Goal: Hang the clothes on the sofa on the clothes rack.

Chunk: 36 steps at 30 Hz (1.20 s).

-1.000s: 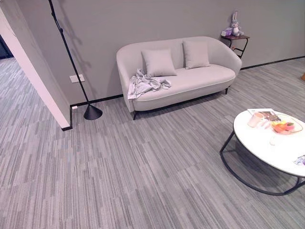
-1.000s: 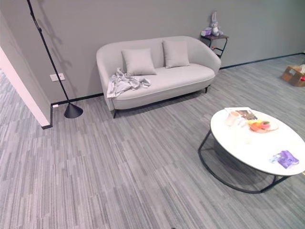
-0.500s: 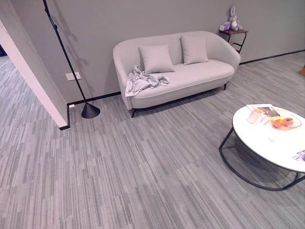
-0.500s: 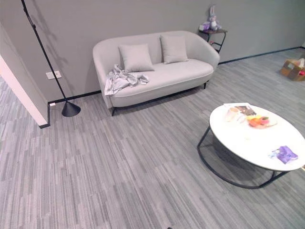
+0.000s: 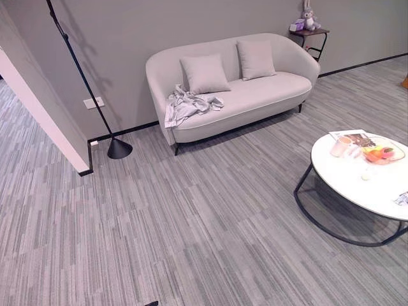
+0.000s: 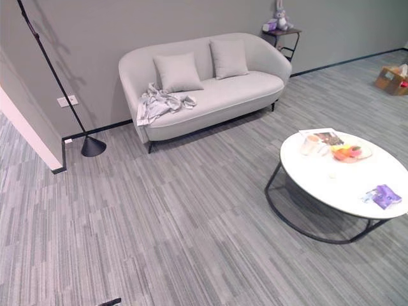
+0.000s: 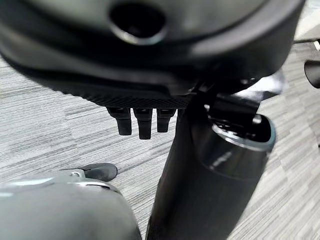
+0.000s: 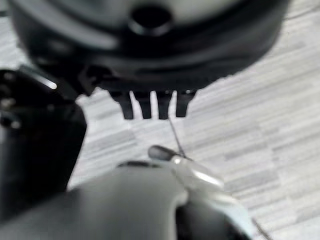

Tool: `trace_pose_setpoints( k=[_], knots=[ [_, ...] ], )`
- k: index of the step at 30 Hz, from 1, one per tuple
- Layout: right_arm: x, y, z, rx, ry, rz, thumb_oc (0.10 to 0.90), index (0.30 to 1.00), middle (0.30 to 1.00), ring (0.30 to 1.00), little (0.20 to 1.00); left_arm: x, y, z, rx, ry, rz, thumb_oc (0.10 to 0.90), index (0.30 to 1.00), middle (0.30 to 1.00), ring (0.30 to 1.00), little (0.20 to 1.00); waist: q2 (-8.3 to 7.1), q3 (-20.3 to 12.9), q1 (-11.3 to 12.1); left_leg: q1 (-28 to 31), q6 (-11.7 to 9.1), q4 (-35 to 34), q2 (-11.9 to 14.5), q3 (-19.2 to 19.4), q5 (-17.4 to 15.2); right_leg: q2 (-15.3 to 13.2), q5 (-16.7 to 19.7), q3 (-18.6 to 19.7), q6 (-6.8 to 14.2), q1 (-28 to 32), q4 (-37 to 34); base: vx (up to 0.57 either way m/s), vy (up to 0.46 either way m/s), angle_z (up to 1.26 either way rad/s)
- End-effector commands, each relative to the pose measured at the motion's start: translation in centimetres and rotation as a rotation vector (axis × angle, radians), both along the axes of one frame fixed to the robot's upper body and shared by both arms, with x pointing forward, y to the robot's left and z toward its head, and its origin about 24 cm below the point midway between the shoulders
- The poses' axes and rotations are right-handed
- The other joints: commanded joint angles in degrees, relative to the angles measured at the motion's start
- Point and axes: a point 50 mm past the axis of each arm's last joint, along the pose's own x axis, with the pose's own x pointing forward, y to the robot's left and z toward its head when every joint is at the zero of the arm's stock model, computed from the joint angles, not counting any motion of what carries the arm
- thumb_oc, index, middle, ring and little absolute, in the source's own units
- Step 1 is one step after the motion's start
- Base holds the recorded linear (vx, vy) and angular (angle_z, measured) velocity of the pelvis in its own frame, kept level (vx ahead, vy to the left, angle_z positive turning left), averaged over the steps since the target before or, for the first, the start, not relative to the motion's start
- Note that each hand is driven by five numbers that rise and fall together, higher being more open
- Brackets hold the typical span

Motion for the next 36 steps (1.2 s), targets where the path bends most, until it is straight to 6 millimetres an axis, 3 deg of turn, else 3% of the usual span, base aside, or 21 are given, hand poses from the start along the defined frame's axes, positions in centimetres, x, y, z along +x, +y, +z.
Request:
trace_pose_setpoints(
  k=[1, 10, 13, 14, 15, 16, 17, 19, 22, 23, 24, 25, 26, 27, 28, 29, 30, 31, 33, 34, 36],
  knots=[
    [0.6, 0.6, -0.1, -0.006, 0.017, 0.058, 0.800, 0.900, 0.900, 0.900, 0.900, 1.1, -1.9, -0.1, -0.021, -0.008, -0.143, 0.800, 0.900, 0.900, 0.900, 0.900, -2.36, -1.4, 0.0, -1.0, -1.7, -2.4, 0.5, -2.0, -0.7, -6.0, 3.2, 0.0, 6.2, -0.4, -1.8, 0.00, 0.000, 0.00],
    [0.8, 1.6, -0.2, 0.031, 0.006, 0.078, 0.800, 0.900, 0.900, 0.900, 0.900, 1.0, -1.1, 0.0, 0.004, 0.000, -0.123, 0.800, 0.900, 0.900, 0.900, 0.900, -2.93, -0.8, 0.1, -0.7, -0.3, -2.4, -0.8, -2.1, -1.4, -6.9, 3.7, 1.3, 7.0, -0.6, -1.7, 0.03, 0.039, -0.09],
    [1.9, 1.8, -0.1, 0.047, -0.027, 0.063, 0.800, 0.900, 0.900, 0.900, 0.900, 2.0, -0.5, 0.2, 0.019, -0.027, -0.110, 0.800, 0.900, 0.900, 0.900, 0.900, -2.62, 0.6, 0.5, -1.8, 1.3, -2.4, -1.8, -2.4, -1.5, -8.0, 2.3, 1.7, 7.2, -5.5, 7.6, -0.06, 0.170, -0.16],
    [2.5, 2.0, 0.0, 0.070, -0.045, 0.036, 0.800, 0.900, 0.900, 0.900, 0.900, 2.7, -0.4, 0.4, 0.025, -0.038, -0.120, 0.800, 0.900, 0.900, 0.900, 0.900, -1.93, 3.3, -0.2, -0.2, 3.2, -2.4, -3.2, -2.6, -2.0, -10.2, 7.7, 1.6, 8.4, -13.3, 23.3, 0.08, 0.253, -0.35],
    [2.5, 1.9, 0.1, 0.091, -0.070, -0.050, 0.800, 0.900, 0.900, 0.900, 0.900, 2.6, -0.2, 0.4, 0.027, -0.027, -0.134, 0.800, 0.900, 0.900, 0.900, 0.900, -1.41, 4.2, -0.6, 1.2, 3.4, -2.4, -3.1, -2.6, -3.0, -11.7, 10.3, -0.6, 8.6, -17.4, 29.2, 0.25, 0.230, 0.01],
    [2.1, 1.5, 0.0, 0.123, -0.093, -0.205, 0.800, 0.900, 0.900, 0.900, 0.900, 2.5, -0.1, 0.4, 0.024, -0.017, -0.141, 0.800, 0.900, 0.900, 0.900, 0.900, -1.35, 3.9, -1.4, 2.9, 2.6, -2.4, -2.9, -2.1, -4.7, -13.0, 9.8, -3.8, 8.1, -19.4, 24.8, 0.58, -0.117, 0.02],
    [0.8, 1.3, -0.1, 0.148, -0.083, -0.410, 0.800, 0.900, 0.900, 0.900, 0.900, 2.8, -0.2, 0.4, 0.024, -0.014, -0.170, 0.800, 0.900, 0.900, 0.900, 0.900, -2.09, 4.6, -3.0, 6.0, 1.1, -2.4, -2.3, -3.4, -7.4, -10.7, 10.5, -2.8, 8.5, -20.6, 9.2, 0.61, -0.253, 0.24],
    [0.0, 1.6, -0.3, 0.195, -0.079, -0.596, 0.800, 0.900, 0.900, 0.900, 0.900, 3.8, -0.4, 0.6, 0.024, -0.031, -0.182, 0.800, 0.900, 0.900, 0.900, 0.900, -2.79, 4.5, -4.9, 8.8, -0.6, -2.4, -1.0, -4.9, -9.9, -10.0, 13.7, -0.3, 10.9, -23.8, -1.8, 0.56, -0.258, 0.53],
    [-1.8, 0.9, -0.3, 0.180, -0.062, -0.725, 0.800, 0.900, 0.900, 0.900, 0.900, 3.1, -0.4, 0.5, 0.023, -0.023, -0.162, 0.800, 0.900, 0.900, 0.900, 0.900, -3.47, 2.7, -5.6, 12.2, -1.9, -2.4, 0.8, -6.3, -12.2, -9.8, 16.2, 1.4, 11.2, -23.5, -1.8, 0.69, -0.361, 0.59],
    [-2.8, -0.4, -0.1, 0.118, -0.028, -0.697, 0.800, 0.900, 0.900, 0.900, 0.900, 2.2, -0.3, 0.3, 0.011, -0.007, -0.086, 0.800, 0.900, 0.900, 0.900, 0.900, -1.59, 0.3, -5.0, 13.0, -4.8, -0.7, 7.5, -8.0, -3.1, -5.4, 15.2, 0.8, 8.7, -22.1, 0.6, 1.11, -0.771, 0.61],
    [-2.6, -0.5, -0.1, 0.113, -0.030, -0.678, 0.800, 0.900, 0.900, 0.900, 0.900, 2.1, -0.2, 0.2, 0.009, -0.005, -0.053, 0.800, 0.900, 0.900, 0.900, 0.900, -1.63, -0.5, -4.7, 11.7, -5.7, 2.4, 8.9, -8.9, 1.5, -4.1, 14.4, 0.3, 7.6, -21.1, 0.8, 1.02, -0.938, 1.12],
    [-1.5, -0.4, 0.0, 0.120, -0.079, -0.661, 0.800, 0.900, 0.900, 0.900, 0.900, 2.0, -0.3, 0.2, 0.002, -0.007, -0.015, 0.800, 0.900, 0.900, 0.900, 0.900, -3.14, -0.9, -3.3, 6.4, -7.3, 15.6, 11.2, -8.4, 10.0, -1.5, 11.1, -1.5, 4.4, -14.7, -1.6, 0.77, -0.818, 1.42],
    [0.3, -0.5, 0.2, 0.123, -0.145, -0.621, 0.800, 0.900, 0.900, 0.900, 0.900, 2.6, -0.7, 0.3, 0.008, -0.025, -0.046, 0.800, 0.900, 0.900, 0.900, 0.900, -4.42, 0.1, -2.3, 2.1, -6.9, 25.7, 14.3, -6.9, 15.5, 0.2, 8.0, -1.6, 2.0, -10.9, -1.8, 0.74, -0.803, 1.00],
    [1.0, -0.8, 0.3, 0.115, -0.169, -0.603, 0.800, 0.900, 0.900, 0.900, 0.900, 3.1, -0.9, 0.4, 0.011, -0.041, -0.073, 0.800, 0.900, 0.900, 0.900, 0.900, -5.24, 0.5, -2.0, 0.4, -5.5, 27.9, 15.2, -4.8, 15.6, 0.1, 7.0, -1.6, 1.3, -9.7, -1.8, 0.44, -0.487, 0.43],
    [1.7, -1.0, 0.5, 0.107, -0.187, -0.594, 0.800, 0.900, 0.900, 0.900, 0.900, 3.5, -1.0, 0.5, 0.012, -0.054, -0.082, 0.800, 0.900, 0.900, 0.900, 0.900, -5.76, 1.5, -1.0, -2.4, -4.5, 31.5, 14.6, -4.5, 13.7, -0.1, 6.4, -1.0, 1.1, -8.7, -1.8, 0.37, -0.273, -0.79],
    [2.7, -1.6, 0.8, 0.087, -0.207, -0.568, 0.800, 0.900, 0.900, 0.900, 0.900, 4.2, -1.0, 0.7, 0.008, -0.090, -0.053, 0.800, 0.900, 0.900, 0.900, 0.900, -6.39, 3.0, 1.2, -9.2, -2.8, 33.6, 9.3, -4.2, 7.0, -0.9, 5.1, 0.2, 1.3, -6.4, -1.8, 0.62, -0.120, -1.09],
    [3.2, -1.0, 0.8, 0.111, -0.214, -0.528, 0.800, 0.900, 0.900, 0.900, 0.900, 3.9, -0.8, 0.6, -0.003, -0.093, 0.016, 0.800, 0.900, 0.900, 0.900, 0.900, -5.45, 3.3, 3.6, -16.1, -1.1, 21.9, 1.7, -3.5, 3.2, -0.7, 2.6, 2.5, 2.2, -3.2, -1.8, 0.71, -0.039, -1.26],
    [3.0, -0.7, 0.7, 0.120, -0.206, -0.520, 0.800, 0.900, 0.900, 0.900, 0.900, 3.5, -0.8, 0.5, -0.008, -0.082, 0.033, 0.800, 0.900, 0.900, 0.900, 0.900, -4.86, 3.1, 4.3, -16.9, -0.9, 15.2, 0.4, -3.1, 3.9, -0.3, 1.4, 2.9, 2.2, -1.6, -1.8, 0.81, 0.075, -0.33],
    [1.2, 0.1, 0.2, 0.124, -0.135, -0.517, 0.800, 0.900, 0.900, 0.900, 0.900, 1.3, -0.2, 0.1, -0.010, -0.011, 0.107, 0.800, 0.900, 0.900, 0.900, 0.900, -3.23, 2.5, 7.3, -20.4, -2.4, -0.5, -2.3, -4.5, 11.4, 2.2, -2.8, 4.9, 1.8, 4.4, -1.8, 0.97, 0.056, -1.10],
    [-0.9, 0.7, -0.2, 0.126, -0.057, -0.478, 0.800, 0.900, 0.900, 0.900, 0.900, -1.8, 0.2, -0.3, -0.019, 0.075, 0.182, 0.800, 0.900, 0.900, 0.900, 0.900, -3.28, 0.6, 8.5, -18.8, -1.2, -1.1, -2.4, -4.4, 11.8, 1.6, -5.6, 5.6, 2.3, 8.9, -0.6, 1.20, 0.097, -1.65],
    [-2.7, 0.5, -0.3, 0.119, -0.011, -0.508, 0.800, 0.900, 0.900, 0.900, 0.900, -3.0, 0.9, -0.3, -0.004, 0.101, 0.259, 0.800, 0.900, 0.900, 0.900, 0.900, -5.36, -1.1, 9.0, -16.9, 0.5, 0.9, -4.2, -3.8, 10.0, -1.4, -4.9, 5.1, 4.1, 9.0, 4.5, 0.83, 0.138, 0.02]
  ],
)
